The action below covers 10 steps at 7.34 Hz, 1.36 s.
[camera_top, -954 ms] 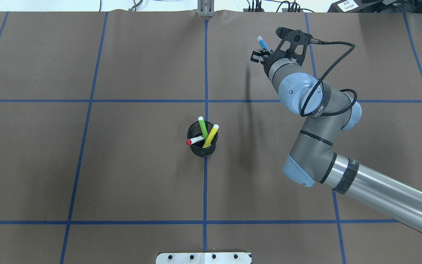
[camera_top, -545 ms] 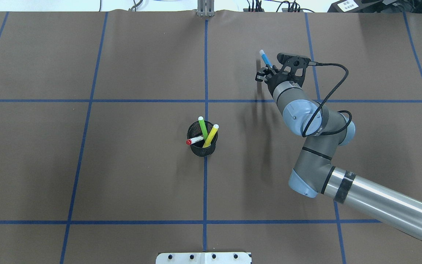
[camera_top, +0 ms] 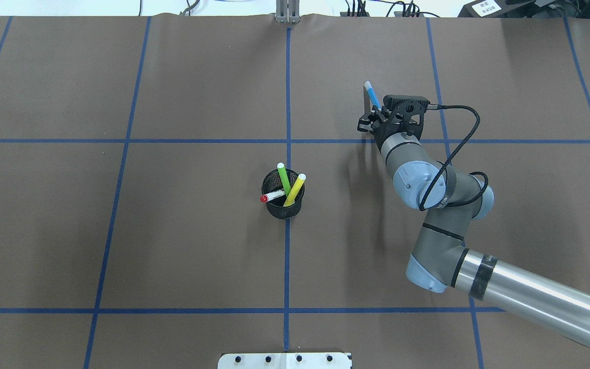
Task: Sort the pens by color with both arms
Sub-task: 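Lower the blue marker onto the table farther from the robot, then move the left gripper to the cup while the right gripper withdraws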
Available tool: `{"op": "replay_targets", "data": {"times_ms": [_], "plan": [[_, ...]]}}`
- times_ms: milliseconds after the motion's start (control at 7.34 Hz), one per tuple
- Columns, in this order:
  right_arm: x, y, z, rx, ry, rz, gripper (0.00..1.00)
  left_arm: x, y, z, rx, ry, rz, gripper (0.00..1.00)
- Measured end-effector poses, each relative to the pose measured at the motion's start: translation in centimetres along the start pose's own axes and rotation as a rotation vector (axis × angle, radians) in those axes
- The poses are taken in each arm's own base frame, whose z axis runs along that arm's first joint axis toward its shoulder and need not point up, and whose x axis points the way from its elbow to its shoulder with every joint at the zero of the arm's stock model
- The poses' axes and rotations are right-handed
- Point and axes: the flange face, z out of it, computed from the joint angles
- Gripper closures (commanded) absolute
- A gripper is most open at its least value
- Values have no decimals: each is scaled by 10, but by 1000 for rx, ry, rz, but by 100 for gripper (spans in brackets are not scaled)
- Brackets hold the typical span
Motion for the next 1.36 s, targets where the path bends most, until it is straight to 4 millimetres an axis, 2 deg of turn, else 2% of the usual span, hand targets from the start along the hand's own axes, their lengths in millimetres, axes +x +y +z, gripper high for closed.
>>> {"op": "replay_targets", "data": {"times_ms": [136,272,409,545,681,817,954,1090,1226,1362], "plan": [[-2,-1,-1,3,-4,2,26,0,0,0,1,-3,-1,0],[-3,-1,-2,4,-9,5,0,-1,0,0,2,-6,-4,0],[-3,-2,-3,5,-13,9,0,3,-3,-2,7,-6,-15,0],[-4,-7,-6,8,-21,16,0,16,-10,-5,15,-1,-34,0],[-6,-15,-10,10,-34,28,0,47,-21,-4,16,11,-59,0],[-1,-26,-12,0,-44,40,0,92,-35,-2,17,29,-92,0],[14,-42,-14,-29,-56,54,0,149,-50,-4,22,56,-134,0],[38,-63,-19,-78,-76,73,0,216,-60,-6,25,84,-181,0],[66,-87,-24,-134,-94,93,0,282,-60,-3,24,103,-227,0],[96,-110,-25,-194,-101,112,0,341,-53,4,15,119,-258,0]]}}
